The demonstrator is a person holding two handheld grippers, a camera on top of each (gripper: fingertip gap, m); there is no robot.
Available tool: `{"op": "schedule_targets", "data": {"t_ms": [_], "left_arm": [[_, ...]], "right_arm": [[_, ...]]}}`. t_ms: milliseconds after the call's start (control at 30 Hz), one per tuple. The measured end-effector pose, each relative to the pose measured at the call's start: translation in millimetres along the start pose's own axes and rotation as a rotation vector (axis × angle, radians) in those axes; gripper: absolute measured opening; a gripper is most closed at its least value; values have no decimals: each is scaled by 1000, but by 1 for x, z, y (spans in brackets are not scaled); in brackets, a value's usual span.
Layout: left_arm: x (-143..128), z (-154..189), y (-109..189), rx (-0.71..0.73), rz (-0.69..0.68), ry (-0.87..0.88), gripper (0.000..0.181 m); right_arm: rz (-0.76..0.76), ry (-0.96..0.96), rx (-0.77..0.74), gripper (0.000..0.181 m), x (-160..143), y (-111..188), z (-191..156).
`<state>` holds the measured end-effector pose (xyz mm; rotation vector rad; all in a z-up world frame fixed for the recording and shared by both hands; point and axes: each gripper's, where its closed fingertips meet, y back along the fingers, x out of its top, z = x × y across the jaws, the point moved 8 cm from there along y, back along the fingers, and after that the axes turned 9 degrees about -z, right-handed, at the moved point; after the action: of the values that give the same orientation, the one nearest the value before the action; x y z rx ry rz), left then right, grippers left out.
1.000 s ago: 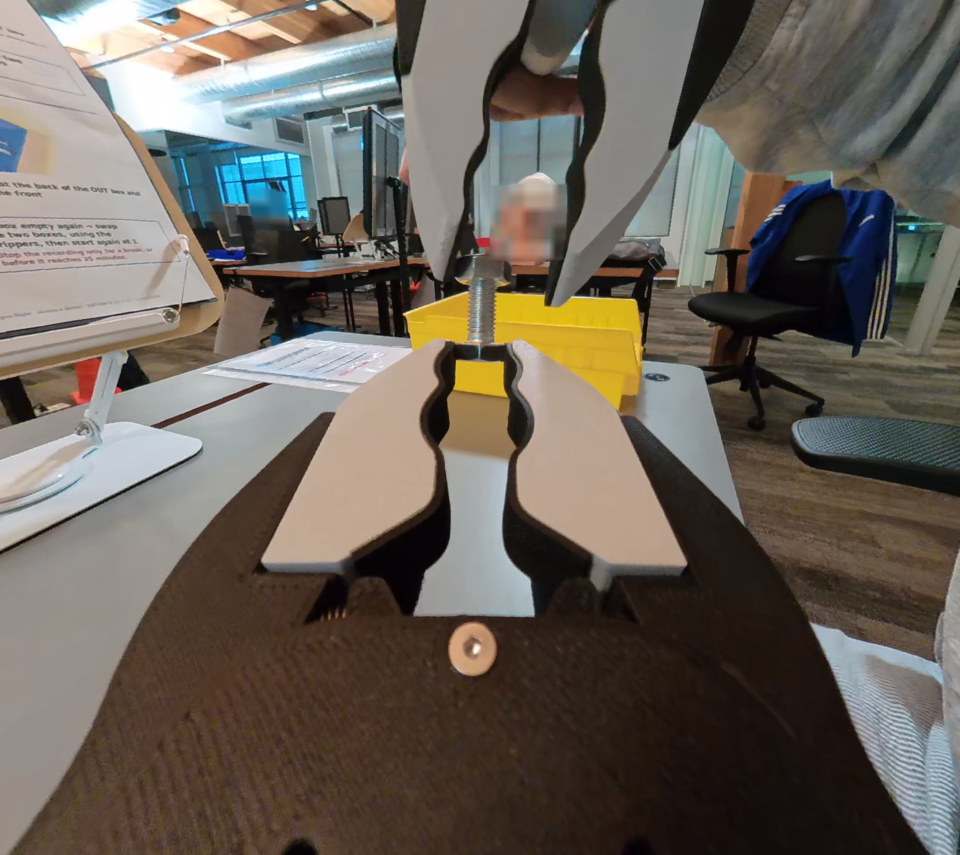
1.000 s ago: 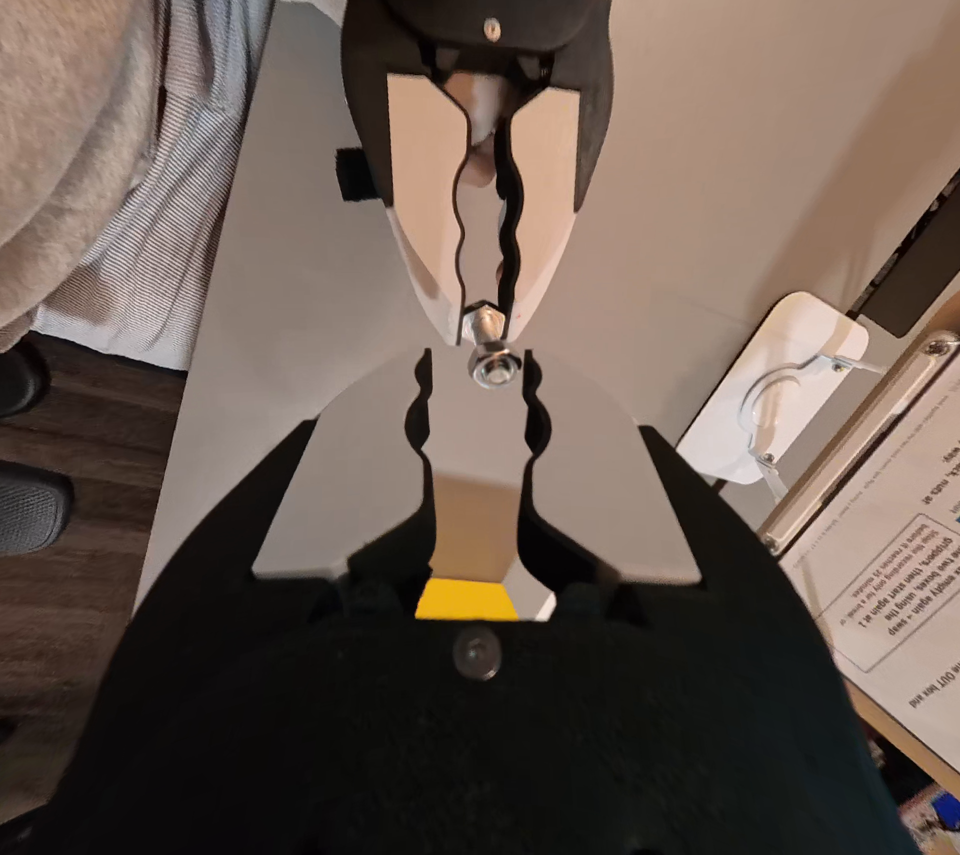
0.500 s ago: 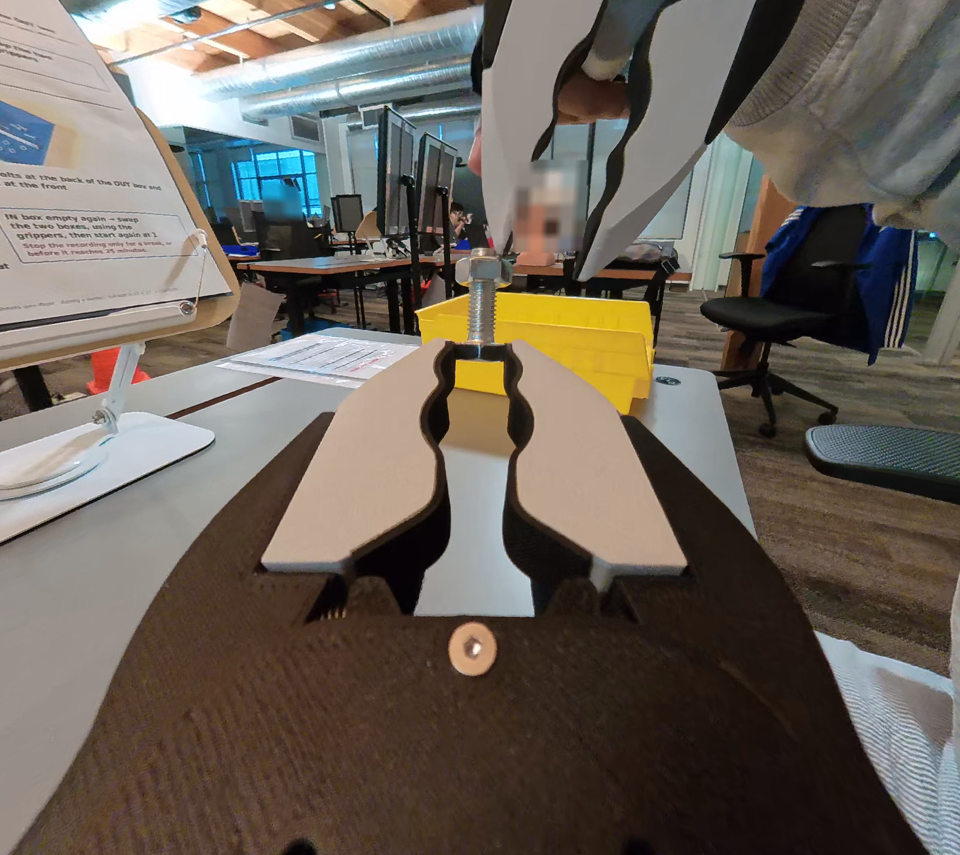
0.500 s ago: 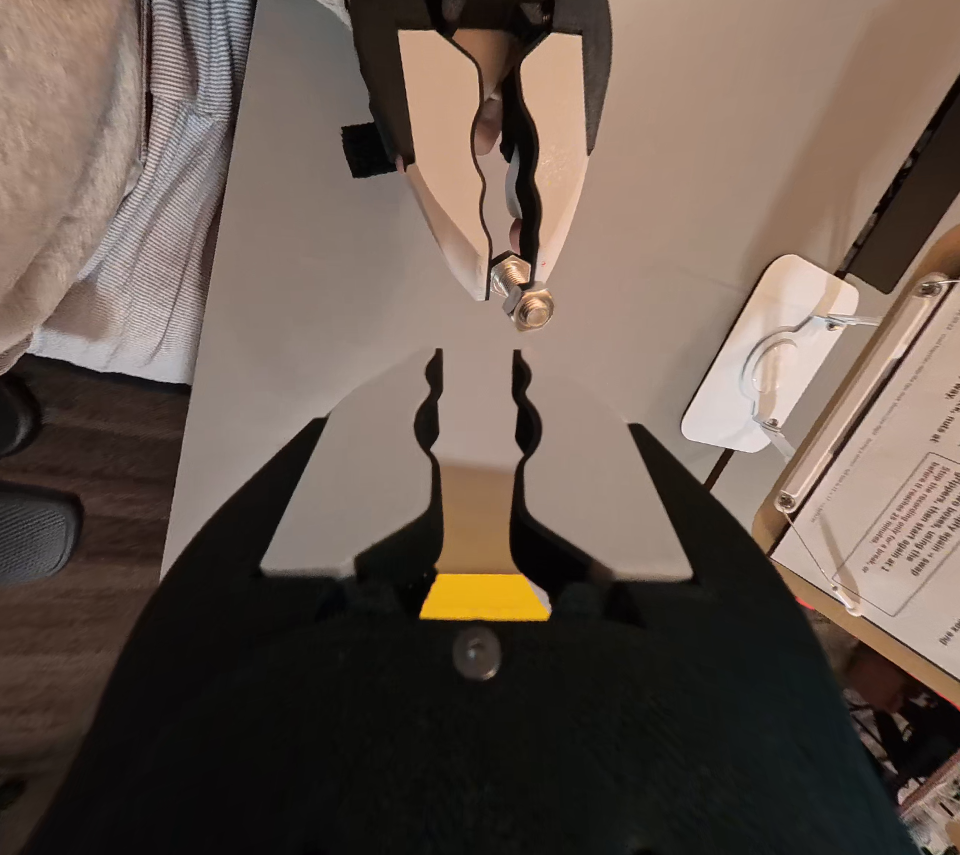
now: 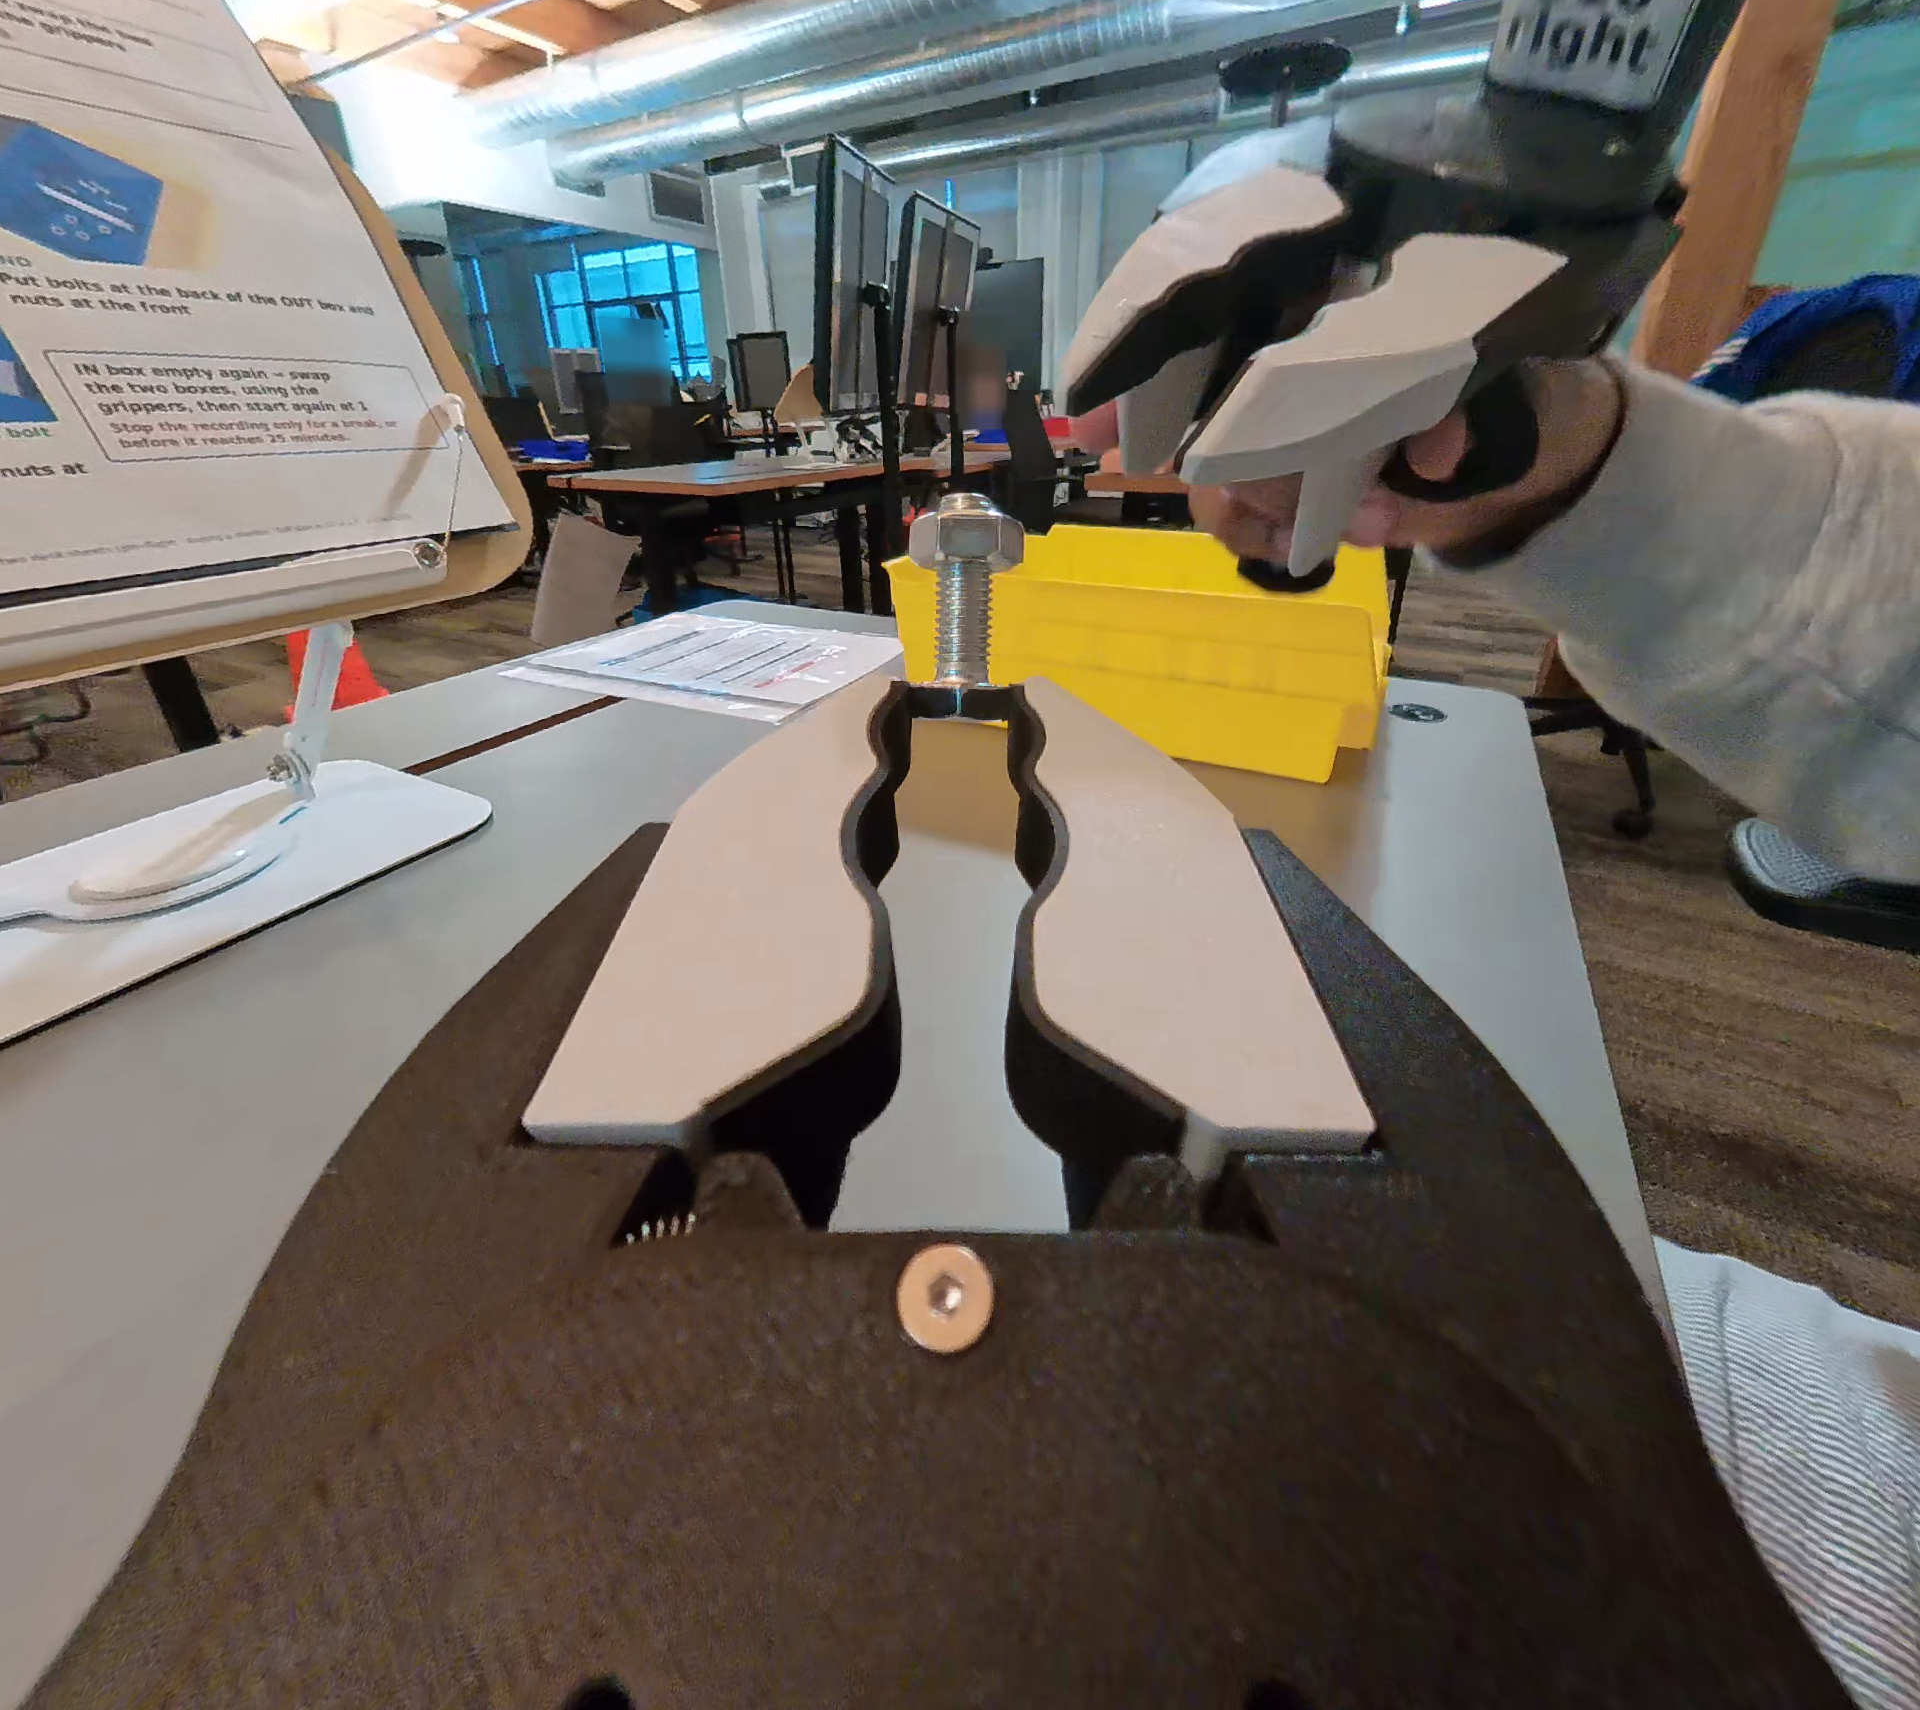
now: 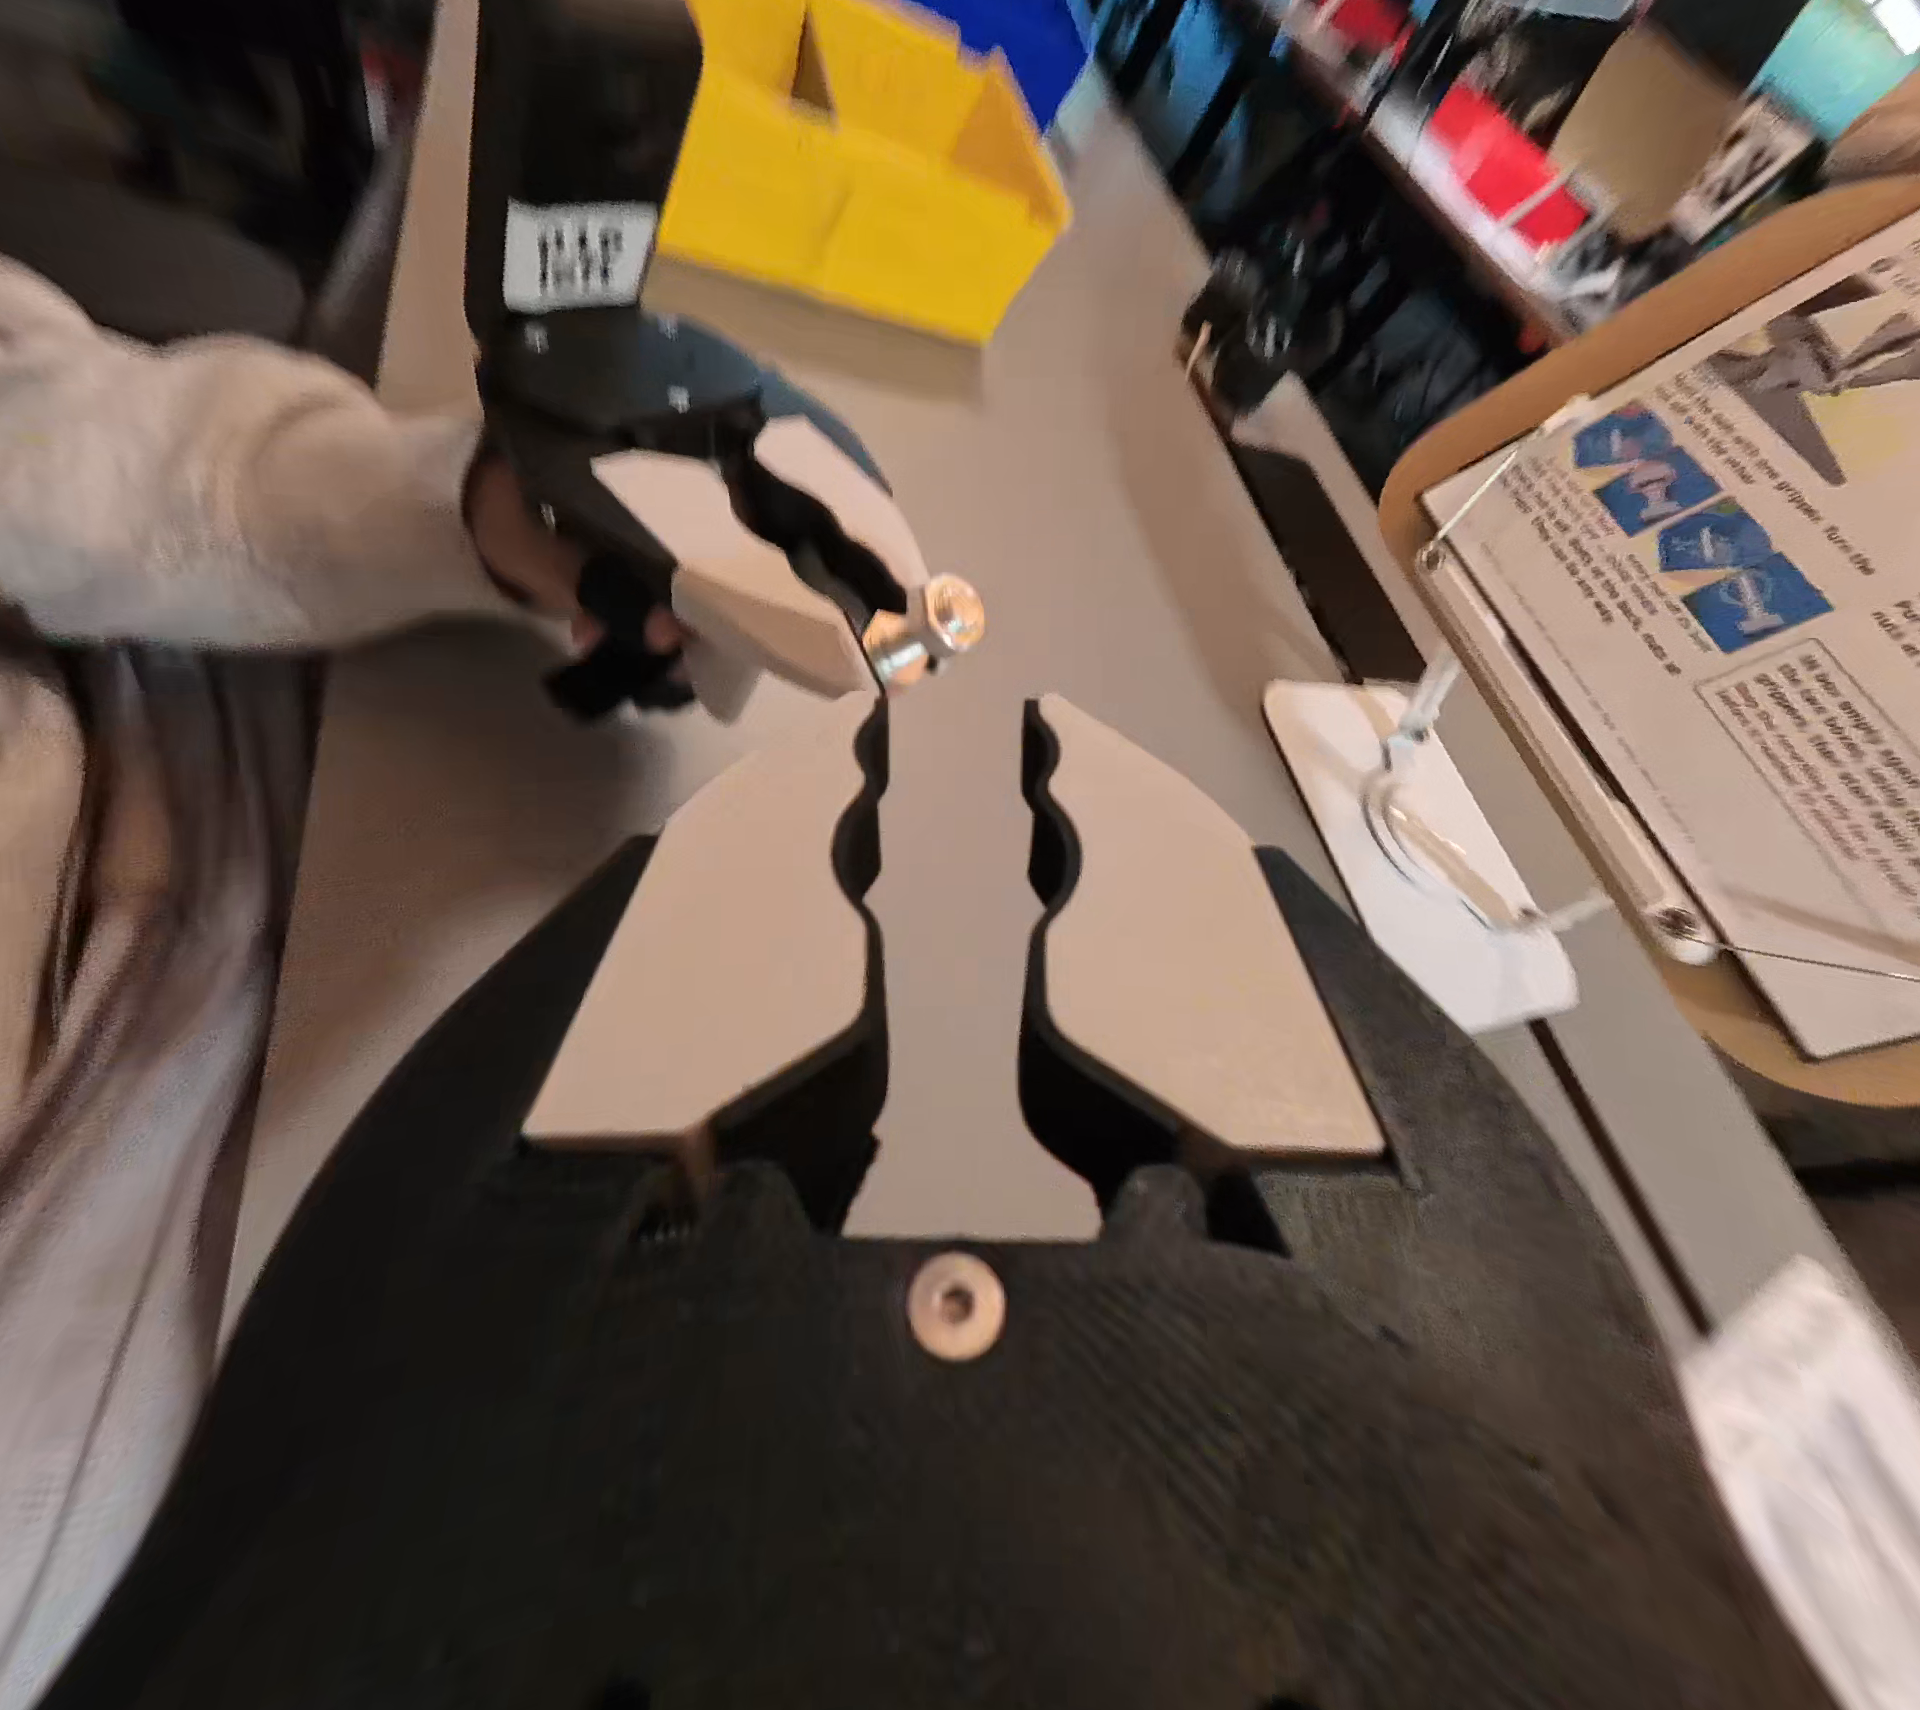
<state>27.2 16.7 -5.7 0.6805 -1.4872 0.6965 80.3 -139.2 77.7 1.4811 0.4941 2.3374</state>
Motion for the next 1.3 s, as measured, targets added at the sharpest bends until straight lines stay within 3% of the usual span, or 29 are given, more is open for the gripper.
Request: {"op": "schedule_targets", "data": {"t_ms": [33, 133, 233, 333, 533, 633, 933, 1067, 1300], "left_arm": [[-1, 1, -1, 1, -1, -5, 20], [-3, 1, -5, 29, 4, -3, 20], [-5, 0, -9, 76, 0, 39, 20], [-5, -2, -10, 132, 24, 81, 20], [-4, -1, -11, 47, 128, 250, 20], [-7, 1, -13, -13, 107, 246, 20], [-7, 12, -15, -131, 93, 204, 20], [-6, 21, -17, -245, 87, 216, 20], [-4, 6, -9, -199, 162, 315, 20]], "right_arm": [[74, -38, -5, 25, -5, -2, -3], [213, -158, -4, 30, -24, -15, -19], [241, -273, 0, 40, -50, -31, -37], [319, -325, -22, 40, -58, -34, -43], [469, -389, -11, 56, -52, -29, -39], [567, -472, 24, 82, -49, -28, -35], [611, -453, 65, 100, -30, -32, -44], [670, -453, 97, 129, -18, -33, -51], [669, -428, 162, 128, -10, -34, -61]]}}
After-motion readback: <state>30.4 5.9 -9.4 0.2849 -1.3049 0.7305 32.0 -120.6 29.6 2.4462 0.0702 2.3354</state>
